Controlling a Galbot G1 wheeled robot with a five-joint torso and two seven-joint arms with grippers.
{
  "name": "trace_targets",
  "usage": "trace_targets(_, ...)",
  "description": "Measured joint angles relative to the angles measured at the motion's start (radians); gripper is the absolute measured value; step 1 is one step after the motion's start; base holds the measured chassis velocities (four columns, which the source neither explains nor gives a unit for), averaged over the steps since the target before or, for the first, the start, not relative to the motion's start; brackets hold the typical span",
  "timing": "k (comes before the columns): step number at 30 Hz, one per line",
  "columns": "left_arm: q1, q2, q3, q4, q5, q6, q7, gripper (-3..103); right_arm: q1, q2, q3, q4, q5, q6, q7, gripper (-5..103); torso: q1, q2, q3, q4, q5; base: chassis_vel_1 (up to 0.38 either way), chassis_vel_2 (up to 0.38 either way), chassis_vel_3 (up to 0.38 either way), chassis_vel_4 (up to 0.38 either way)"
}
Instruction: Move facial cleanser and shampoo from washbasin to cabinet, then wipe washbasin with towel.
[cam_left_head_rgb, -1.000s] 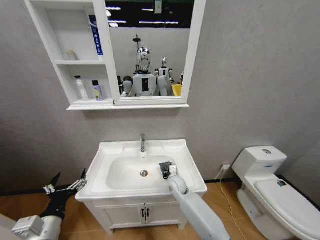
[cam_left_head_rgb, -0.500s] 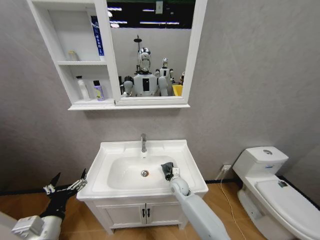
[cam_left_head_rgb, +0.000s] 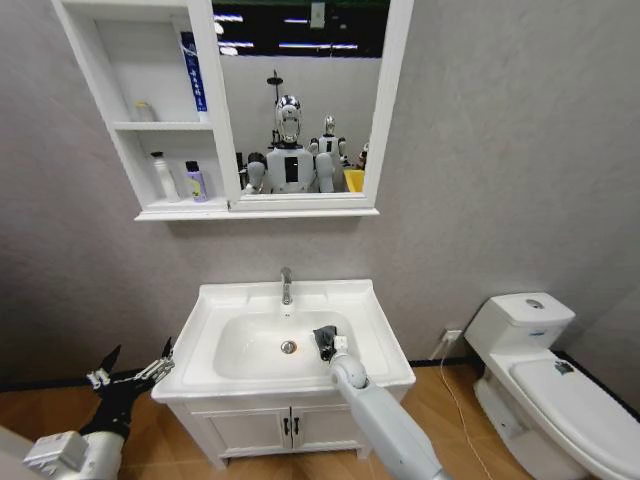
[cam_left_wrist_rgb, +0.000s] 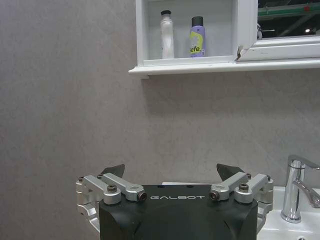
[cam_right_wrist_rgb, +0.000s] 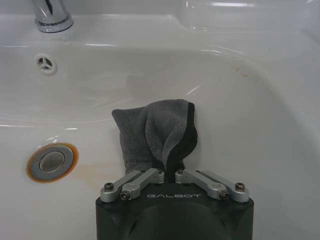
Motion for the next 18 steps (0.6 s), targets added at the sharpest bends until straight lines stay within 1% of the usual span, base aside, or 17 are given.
trace_targets(7, 0.0, 0.0, 0.0, 0.0, 0.0, 0.0, 0.0, 100, 0.006, 0.004, -0.017, -0.002, -0.023, 0.029, -0.037, 4, 0.0, 0.0, 0.0, 0.0002, 0.0001, 0.0, 0.0, 0.0, 0.0)
trace_targets(10, 0.0, 0.0, 0.0, 0.0, 0.0, 0.0, 0.0, 100, 0.007, 0.006, -0.017, -0.006, -0.024, 0.031, -0.044, 4, 0.0, 0.0, 0.0, 0.0001, 0.0002, 0.0, 0.0, 0.0, 0.0)
trace_targets(18, 0.0, 0.0, 0.0, 0.0, 0.0, 0.0, 0.0, 100, 0.008, 0.0, -0.015, -0.002, -0.022, 0.024, -0.037, 4, 0.0, 0.0, 0.0, 0.0003, 0.0002, 0.0, 0.0, 0.0, 0.0)
